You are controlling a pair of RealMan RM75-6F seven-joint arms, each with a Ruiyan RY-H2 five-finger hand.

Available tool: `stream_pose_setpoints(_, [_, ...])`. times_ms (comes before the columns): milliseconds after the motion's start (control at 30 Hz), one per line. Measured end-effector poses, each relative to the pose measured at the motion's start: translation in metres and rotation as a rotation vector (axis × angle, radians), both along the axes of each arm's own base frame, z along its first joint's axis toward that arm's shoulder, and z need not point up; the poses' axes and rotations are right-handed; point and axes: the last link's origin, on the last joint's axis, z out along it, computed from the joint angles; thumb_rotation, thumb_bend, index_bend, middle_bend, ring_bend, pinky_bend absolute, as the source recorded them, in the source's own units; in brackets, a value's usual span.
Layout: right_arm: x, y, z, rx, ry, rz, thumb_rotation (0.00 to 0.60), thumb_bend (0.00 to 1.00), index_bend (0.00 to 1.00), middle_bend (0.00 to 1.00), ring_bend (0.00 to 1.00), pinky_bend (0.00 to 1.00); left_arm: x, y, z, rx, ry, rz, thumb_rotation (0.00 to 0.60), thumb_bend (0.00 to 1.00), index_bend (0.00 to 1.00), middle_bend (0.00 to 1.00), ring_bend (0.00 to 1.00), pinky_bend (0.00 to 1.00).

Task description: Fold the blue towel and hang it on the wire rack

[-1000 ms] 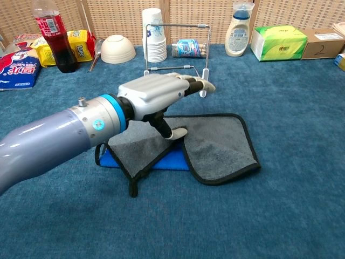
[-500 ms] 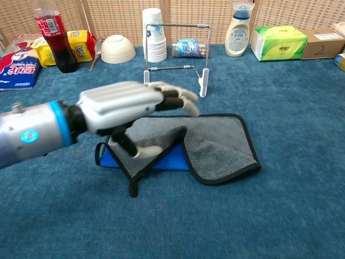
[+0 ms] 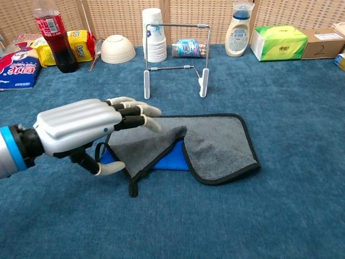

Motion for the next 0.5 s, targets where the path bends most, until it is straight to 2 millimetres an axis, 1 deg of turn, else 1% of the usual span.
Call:
stream_pose_setpoints(133, [0.000,0.001,0.000,0.002,-0.003,0.003,0.600,0.33,0.15,0.07,0.00,0.00,-0.012,-0.005,-0.002,0.011,0.015,0.002,0.600,0.12,0.16,0.05,0.00,0.00])
stream_pose_setpoints(233, [0.000,0.001,0.001,0.000,-0.004,0.004,0.600,0.33,0.15,0.07,0.00,0.00,-0.018,-0.005,-0.005,0.041,0.026,-0.009,0.600,0.12,0.15,0.05,0.00,0.00])
stream_pose_setpoints(367, [-0.001,0.003,0.002,-0.004,-0.003,0.001,0.600,0.33,0.15,0.07,0.00,0.00,-0.022,-0.006,-0.011,0.067,0.032,-0.006,0.600,0.12,0.15,0.05,0.00,0.00])
stream_pose_setpoints(500, [-0.001,0.004,0.004,-0.008,-0.006,-0.002,0.600,0.33,0.15,0.07,0.00,0.00,-0.021,-0.005,-0.015,0.087,0.031,-0.009,0.600,0.12,0.15,0.05,0.00,0.00])
